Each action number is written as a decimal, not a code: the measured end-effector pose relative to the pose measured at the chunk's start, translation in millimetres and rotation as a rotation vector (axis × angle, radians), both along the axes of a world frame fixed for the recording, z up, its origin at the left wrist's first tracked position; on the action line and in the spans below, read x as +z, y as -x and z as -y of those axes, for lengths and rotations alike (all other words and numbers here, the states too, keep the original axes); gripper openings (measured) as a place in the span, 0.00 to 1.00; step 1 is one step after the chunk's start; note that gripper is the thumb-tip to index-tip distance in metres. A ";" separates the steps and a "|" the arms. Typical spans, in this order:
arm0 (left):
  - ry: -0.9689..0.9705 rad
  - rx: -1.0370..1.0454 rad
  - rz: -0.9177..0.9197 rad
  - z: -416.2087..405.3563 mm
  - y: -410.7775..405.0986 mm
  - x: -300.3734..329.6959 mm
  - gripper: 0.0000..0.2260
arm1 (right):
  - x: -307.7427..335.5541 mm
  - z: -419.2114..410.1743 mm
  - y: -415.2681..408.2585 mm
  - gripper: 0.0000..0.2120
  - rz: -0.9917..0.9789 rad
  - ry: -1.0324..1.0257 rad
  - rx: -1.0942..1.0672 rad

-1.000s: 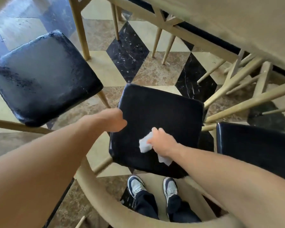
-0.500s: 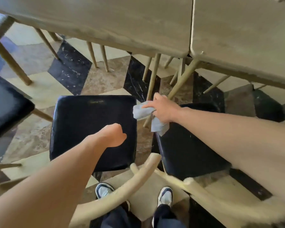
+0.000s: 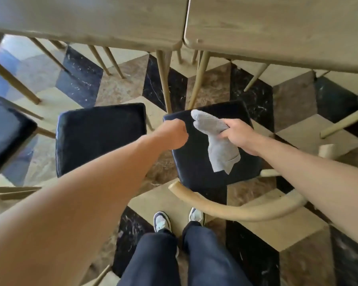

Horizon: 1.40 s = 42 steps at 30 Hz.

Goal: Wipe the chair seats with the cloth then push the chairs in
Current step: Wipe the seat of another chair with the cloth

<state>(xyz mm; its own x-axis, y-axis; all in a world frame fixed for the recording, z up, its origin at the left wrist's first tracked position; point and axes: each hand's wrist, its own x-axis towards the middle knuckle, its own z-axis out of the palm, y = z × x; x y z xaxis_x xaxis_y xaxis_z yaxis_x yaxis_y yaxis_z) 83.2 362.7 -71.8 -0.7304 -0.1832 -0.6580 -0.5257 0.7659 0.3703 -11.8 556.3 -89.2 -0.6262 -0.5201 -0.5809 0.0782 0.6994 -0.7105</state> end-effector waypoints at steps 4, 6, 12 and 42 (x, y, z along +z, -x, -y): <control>-0.036 0.161 -0.024 -0.7 -23.0 -4.6 0.11 | -1.5 -8.9 -60.8 0.16 0.002 0.076 0.028; -0.087 0.262 0.038 8.8 -32.4 -12.2 0.11 | -4.1 -8.4 -84.7 0.15 0.039 0.136 0.064; -0.124 0.175 0.262 6.9 -42.1 -10.2 0.04 | -11.3 -12.6 -110.4 0.16 -0.037 0.116 0.199; 0.294 -0.548 0.040 -81.4 -102.0 5.0 0.16 | -14.0 -100.3 -177.8 0.40 -0.587 -0.173 0.585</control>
<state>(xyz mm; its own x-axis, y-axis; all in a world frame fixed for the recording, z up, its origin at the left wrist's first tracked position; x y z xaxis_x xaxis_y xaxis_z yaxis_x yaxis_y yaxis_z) 185.3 444.2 -66.9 -0.7452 0.0333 -0.6660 -0.0365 0.9952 0.0906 166.0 656.5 -103.1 -0.5090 -0.7877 -0.3472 -0.6781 0.6153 -0.4019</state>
